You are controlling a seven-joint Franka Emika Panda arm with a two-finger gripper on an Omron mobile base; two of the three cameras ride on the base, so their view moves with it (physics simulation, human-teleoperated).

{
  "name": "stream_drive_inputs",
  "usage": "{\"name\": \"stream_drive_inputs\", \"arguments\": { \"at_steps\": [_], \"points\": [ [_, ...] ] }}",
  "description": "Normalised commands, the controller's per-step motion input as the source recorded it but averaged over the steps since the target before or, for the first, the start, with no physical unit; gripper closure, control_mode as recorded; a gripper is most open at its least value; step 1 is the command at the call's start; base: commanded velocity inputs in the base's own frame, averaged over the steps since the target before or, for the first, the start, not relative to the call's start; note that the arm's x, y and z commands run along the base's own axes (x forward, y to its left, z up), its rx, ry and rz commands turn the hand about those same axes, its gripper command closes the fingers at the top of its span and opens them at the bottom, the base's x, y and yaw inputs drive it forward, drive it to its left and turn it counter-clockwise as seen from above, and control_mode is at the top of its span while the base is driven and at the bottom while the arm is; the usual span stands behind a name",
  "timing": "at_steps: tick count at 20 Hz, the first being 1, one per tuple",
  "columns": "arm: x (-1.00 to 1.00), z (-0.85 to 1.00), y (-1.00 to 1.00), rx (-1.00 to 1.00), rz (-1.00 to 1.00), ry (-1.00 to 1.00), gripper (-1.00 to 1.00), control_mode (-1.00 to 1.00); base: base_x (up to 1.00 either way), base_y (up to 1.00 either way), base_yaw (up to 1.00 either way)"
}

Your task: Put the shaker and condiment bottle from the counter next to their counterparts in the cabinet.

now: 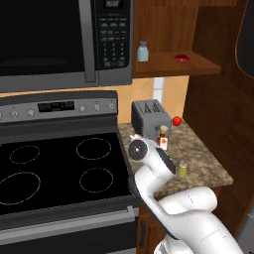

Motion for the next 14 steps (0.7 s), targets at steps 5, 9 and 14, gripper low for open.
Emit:
{"name": "stream_drive_inputs", "arguments": {
  "at_steps": [5, 9, 14],
  "points": [
    [-0.08, 0.81, -0.04, 0.0, 0.0, -0.08, 1.0, -1.0, 0.0, 0.0, 0.0],
    [-0.15, 0.85, -0.07, 0.0, 0.0, 0.0, 1.0, -1.0, 0.0, 0.0, 0.0],
    [-0.36, 0.85, -0.24, 0.0, -0.05, 0.06, 1.0, -1.0, 0.0, 0.0, 0.0]
  ]
}}
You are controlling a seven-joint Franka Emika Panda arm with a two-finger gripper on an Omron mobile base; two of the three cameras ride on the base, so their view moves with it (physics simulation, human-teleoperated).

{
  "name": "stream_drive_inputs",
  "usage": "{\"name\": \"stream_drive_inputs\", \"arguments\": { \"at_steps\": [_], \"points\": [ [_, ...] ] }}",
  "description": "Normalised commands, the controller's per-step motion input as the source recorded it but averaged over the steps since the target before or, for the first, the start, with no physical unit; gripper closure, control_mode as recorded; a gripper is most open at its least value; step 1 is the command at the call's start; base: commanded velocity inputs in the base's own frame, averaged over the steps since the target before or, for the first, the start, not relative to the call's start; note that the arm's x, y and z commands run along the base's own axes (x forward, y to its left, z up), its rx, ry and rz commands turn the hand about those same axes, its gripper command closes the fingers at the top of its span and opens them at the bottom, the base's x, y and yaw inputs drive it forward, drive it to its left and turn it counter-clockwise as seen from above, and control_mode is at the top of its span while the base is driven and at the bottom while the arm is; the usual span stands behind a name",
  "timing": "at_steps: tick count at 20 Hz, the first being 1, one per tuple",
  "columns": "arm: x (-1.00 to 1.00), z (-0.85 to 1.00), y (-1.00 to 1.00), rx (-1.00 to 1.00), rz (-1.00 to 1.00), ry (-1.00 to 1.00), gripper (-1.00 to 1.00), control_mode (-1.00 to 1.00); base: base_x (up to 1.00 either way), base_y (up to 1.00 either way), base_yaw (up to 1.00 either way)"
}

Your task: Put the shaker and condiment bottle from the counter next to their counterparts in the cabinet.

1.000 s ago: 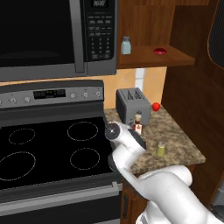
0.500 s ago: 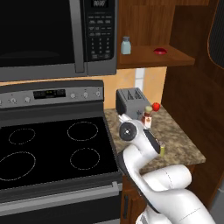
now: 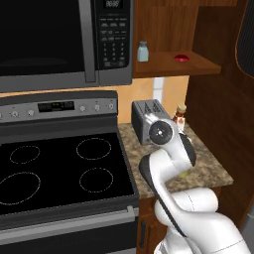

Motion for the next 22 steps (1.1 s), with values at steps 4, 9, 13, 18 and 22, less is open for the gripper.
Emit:
{"name": "stream_drive_inputs", "arguments": {
  "at_steps": [4, 9, 13, 18, 22],
  "points": [
    [-0.73, 0.72, -0.51, 0.0, -0.02, 0.04, 1.0, -1.0, 0.0, 0.0, 0.0],
    [-0.43, 0.91, -0.37, 0.0, 0.0, 0.02, 1.0, -1.0, 0.0, 0.0, 0.0],
    [-0.41, 0.86, -0.24, 0.0, 0.0, 0.0, 1.0, -1.0, 0.0, 0.0, 0.0],
    [-0.24, 0.76, -0.01, 0.0, 0.02, 0.02, 1.0, -1.0, 0.0, 0.0, 0.0],
    [-0.19, 0.45, 0.0, 0.0, 0.09, 0.0, 1.0, -1.0, 0.0, 0.0, 0.0]
  ]
}}
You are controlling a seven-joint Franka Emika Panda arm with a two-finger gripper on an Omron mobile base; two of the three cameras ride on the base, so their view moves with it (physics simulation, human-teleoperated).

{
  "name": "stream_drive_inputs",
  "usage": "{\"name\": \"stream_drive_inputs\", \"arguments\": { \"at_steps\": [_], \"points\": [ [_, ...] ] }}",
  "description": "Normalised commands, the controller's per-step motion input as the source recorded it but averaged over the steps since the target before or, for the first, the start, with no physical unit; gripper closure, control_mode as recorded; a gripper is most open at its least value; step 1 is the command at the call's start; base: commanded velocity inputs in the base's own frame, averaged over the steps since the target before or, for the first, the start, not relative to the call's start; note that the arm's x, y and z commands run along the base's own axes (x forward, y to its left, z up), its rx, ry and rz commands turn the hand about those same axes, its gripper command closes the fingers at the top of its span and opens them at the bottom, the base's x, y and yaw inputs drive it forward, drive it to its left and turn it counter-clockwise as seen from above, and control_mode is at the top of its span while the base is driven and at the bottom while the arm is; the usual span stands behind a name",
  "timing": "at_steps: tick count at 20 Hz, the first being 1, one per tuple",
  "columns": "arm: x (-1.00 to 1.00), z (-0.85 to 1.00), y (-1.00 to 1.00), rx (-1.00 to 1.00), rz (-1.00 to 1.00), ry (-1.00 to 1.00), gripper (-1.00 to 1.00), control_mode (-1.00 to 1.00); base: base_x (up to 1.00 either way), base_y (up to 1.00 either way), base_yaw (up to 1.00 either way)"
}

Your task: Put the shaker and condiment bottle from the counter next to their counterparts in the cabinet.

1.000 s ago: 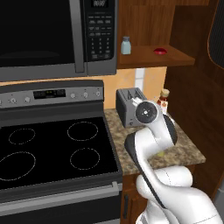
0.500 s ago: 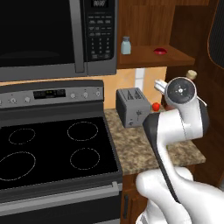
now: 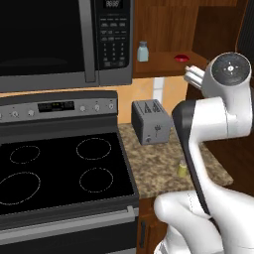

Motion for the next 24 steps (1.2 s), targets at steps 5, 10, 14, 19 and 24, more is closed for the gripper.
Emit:
{"name": "stream_drive_inputs", "arguments": {
  "at_steps": [5, 10, 14, 19, 24],
  "points": [
    [-0.07, 0.12, 0.0, -0.05, 0.17, 0.0, 1.0, -1.0, 0.0, 0.0, 0.0],
    [-0.02, 0.01, 0.03, -0.01, 0.1, -0.04, 1.0, -1.0, 0.0, 0.0, 0.0],
    [0.01, 0.23, -0.04, 0.0, 0.09, -0.01, 1.0, -1.0, 0.0, 0.0, 0.0],
    [0.12, 0.37, 0.0, 0.0, 0.01, 0.02, 1.0, -1.0, 0.0, 0.0, 0.0],
    [0.28, 0.24, -0.01, -0.07, 0.0, 0.03, 1.0, -1.0, 0.0, 0.0, 0.0]
  ]
}}
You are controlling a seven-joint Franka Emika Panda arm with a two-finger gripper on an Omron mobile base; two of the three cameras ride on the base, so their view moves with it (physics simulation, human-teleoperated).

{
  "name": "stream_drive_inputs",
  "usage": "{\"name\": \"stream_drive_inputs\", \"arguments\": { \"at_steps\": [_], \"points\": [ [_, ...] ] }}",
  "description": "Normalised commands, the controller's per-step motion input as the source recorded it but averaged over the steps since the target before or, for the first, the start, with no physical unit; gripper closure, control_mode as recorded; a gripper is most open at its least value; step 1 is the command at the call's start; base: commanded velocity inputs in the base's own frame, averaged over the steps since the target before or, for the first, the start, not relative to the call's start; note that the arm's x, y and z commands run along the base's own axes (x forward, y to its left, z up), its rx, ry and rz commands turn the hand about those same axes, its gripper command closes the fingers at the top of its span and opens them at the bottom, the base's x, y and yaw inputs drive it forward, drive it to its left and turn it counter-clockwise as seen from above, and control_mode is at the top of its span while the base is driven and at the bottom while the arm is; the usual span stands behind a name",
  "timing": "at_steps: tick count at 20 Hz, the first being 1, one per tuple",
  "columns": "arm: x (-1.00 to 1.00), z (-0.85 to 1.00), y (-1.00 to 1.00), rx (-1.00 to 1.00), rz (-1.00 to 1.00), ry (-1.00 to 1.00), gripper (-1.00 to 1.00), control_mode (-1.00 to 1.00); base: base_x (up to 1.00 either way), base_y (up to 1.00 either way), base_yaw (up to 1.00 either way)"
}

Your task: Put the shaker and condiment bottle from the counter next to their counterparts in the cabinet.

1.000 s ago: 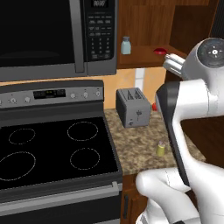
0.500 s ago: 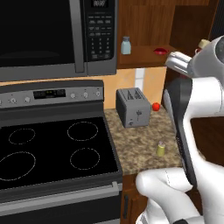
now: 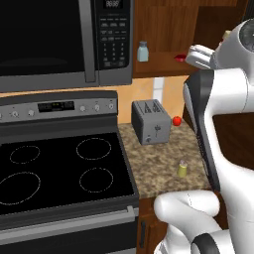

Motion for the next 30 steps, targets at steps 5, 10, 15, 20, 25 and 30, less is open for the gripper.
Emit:
{"name": "stream_drive_inputs", "arguments": {
  "at_steps": [5, 10, 15, 20, 25, 30],
  "points": [
    [0.3, 0.0, -0.11, -0.06, 0.0, 0.0, 1.0, -1.0, 0.0, 0.0, 0.0],
    [0.3, 0.0, -0.19, -0.04, 0.01, 0.0, 1.0, -1.0, 0.0, 0.0, 0.0],
    [0.39, 0.04, -0.01, -0.07, 0.05, 0.0, 1.0, -1.0, 0.0, 0.0, 0.0],
    [0.35, 0.05, -0.05, -0.05, 0.08, 0.0, 1.0, -1.0, 0.0, 0.0, 0.0],
    [0.31, 0.01, -0.16, 0.0, 0.08, 0.0, 1.0, -1.0, 0.0, 0.0, 0.0],
    [0.09, -0.13, 0.1, -0.08, 0.0, 0.07, 1.0, -1.0, 0.0, 0.0, 0.0]
  ]
}}
